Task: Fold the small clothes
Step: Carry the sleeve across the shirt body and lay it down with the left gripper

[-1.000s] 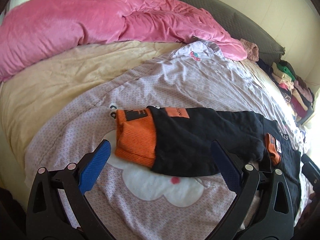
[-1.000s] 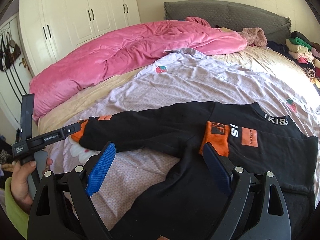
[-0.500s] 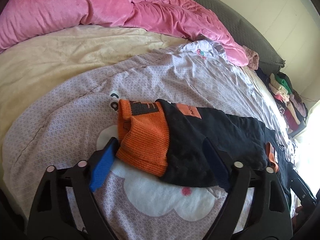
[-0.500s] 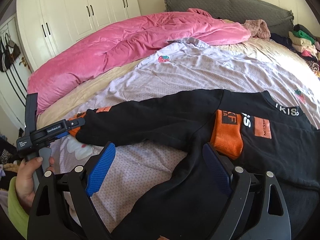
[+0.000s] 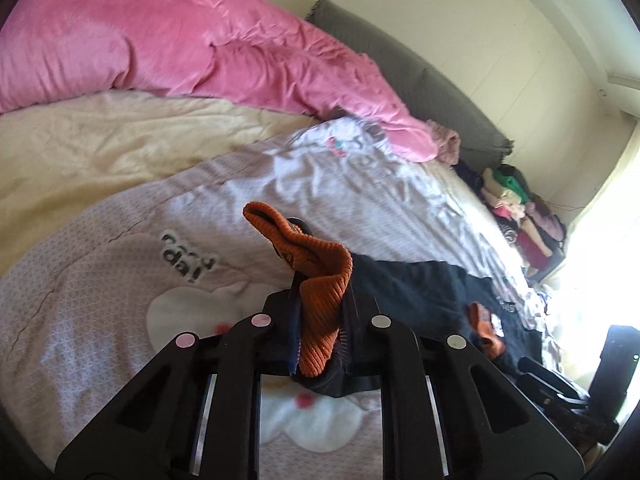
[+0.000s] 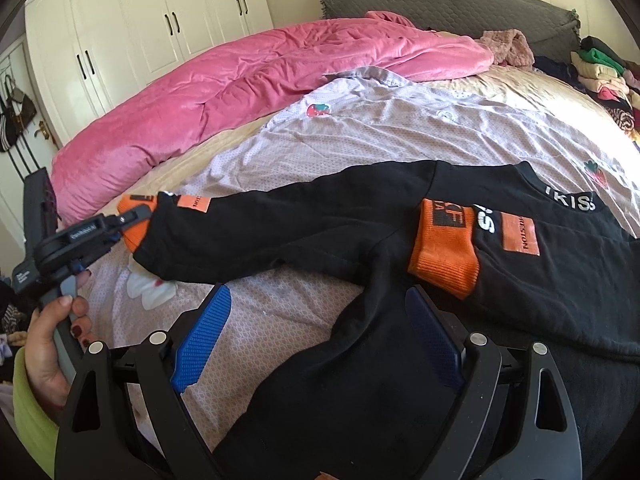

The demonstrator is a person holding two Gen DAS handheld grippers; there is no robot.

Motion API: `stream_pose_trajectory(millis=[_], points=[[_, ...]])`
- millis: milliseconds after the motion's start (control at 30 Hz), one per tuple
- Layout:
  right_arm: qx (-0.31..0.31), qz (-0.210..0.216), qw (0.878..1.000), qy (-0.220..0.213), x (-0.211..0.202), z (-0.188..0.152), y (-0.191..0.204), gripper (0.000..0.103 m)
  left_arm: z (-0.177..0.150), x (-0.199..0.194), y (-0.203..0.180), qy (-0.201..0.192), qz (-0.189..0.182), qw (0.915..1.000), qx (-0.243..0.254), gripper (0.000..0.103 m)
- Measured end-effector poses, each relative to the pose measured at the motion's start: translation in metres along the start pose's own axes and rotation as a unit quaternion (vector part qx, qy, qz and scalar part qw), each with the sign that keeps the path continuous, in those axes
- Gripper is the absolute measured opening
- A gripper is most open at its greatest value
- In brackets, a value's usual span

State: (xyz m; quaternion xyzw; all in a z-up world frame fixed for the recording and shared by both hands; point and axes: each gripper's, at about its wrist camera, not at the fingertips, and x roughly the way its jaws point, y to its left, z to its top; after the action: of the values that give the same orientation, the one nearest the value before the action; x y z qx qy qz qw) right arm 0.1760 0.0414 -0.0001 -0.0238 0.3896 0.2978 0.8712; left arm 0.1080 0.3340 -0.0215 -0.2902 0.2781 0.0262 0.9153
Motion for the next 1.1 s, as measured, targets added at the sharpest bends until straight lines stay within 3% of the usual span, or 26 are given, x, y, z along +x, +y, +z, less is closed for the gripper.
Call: stream_pose_trajectory(millis=[500, 867, 1100], points=[[0.068, -0.046, 0.996, -0.038, -0.055, -0.021, -0.075, 0.088, -0.005, -0.014, -0.1, -0.006, -0.087, 0.9921, 0.09, 0.008], [0.14, -0.075, 0.985, -0.073, -0.098, -0.047, -0.14, 0.088, -0.015, -0.002, -0.213, 0.011, -0.149, 0.972, 0.182, 0.008], [0.173, -0.088, 0.977, -0.092, -0.122, -0.062, -0.169, 0.088, -0.044, 0.026, -0.262, 0.053, -0.17, 0.9604, 0.214, 0.008]])
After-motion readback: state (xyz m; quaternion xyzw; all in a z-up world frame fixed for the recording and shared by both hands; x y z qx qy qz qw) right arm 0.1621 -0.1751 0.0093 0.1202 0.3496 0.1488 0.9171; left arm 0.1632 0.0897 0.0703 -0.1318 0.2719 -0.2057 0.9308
